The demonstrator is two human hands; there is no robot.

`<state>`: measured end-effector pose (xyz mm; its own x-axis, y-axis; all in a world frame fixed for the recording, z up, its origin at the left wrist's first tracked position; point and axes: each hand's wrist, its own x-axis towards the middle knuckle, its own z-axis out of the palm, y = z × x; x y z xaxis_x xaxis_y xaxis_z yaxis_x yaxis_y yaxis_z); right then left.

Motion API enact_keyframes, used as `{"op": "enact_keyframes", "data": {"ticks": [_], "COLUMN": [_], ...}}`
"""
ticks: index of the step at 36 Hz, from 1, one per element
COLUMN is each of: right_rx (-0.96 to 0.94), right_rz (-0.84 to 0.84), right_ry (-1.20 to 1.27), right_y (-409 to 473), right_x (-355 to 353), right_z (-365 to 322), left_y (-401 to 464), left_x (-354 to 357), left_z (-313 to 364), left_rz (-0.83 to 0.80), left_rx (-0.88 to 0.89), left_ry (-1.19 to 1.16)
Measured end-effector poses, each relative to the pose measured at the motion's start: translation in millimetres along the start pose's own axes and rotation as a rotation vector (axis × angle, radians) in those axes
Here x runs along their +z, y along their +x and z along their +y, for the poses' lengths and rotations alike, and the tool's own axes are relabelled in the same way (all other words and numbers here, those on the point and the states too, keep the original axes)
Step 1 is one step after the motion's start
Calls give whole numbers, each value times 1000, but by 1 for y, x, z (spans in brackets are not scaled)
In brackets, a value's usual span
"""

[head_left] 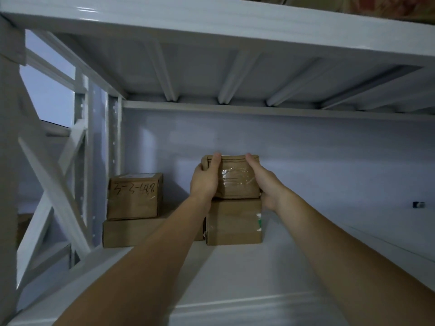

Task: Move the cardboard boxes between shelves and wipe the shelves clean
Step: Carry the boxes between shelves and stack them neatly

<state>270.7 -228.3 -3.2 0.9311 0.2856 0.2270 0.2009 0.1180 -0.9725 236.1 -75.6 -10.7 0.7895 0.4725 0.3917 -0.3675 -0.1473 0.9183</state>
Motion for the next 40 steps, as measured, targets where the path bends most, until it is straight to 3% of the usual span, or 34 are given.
{"op": "enact_keyframes", "data": {"ticks": [4,8,11,16,22,28,40], "right_rx": [-75,-349,-552,-706,-641,-594,-552], "right_rz": [111,252,263,-36,-425,-526,-668], "right_ry": [-140,-383,-651,-1062,-1273,-1297,-1265], "right_y": [-12,-40,-63,-107,-146,-173,-249], "right_x": [-11,-23,-28,-20,8,46,108], "right_z": [-14,-27,-31,-32,-7,27,48], "left_y": [-6,-16,-33,-79,-154,-209,-290], "left_x": [-18,-38,-54,-83,-121,-157,-239], "left_z": [17,36,48,58,56,38,32], "left_rz": [17,3,-31,-180,-373,-388,-366], "left_rx": [-17,124,264,413,419,300,212], "left_ry": [77,296,508,906,1245,1477,1512]}}
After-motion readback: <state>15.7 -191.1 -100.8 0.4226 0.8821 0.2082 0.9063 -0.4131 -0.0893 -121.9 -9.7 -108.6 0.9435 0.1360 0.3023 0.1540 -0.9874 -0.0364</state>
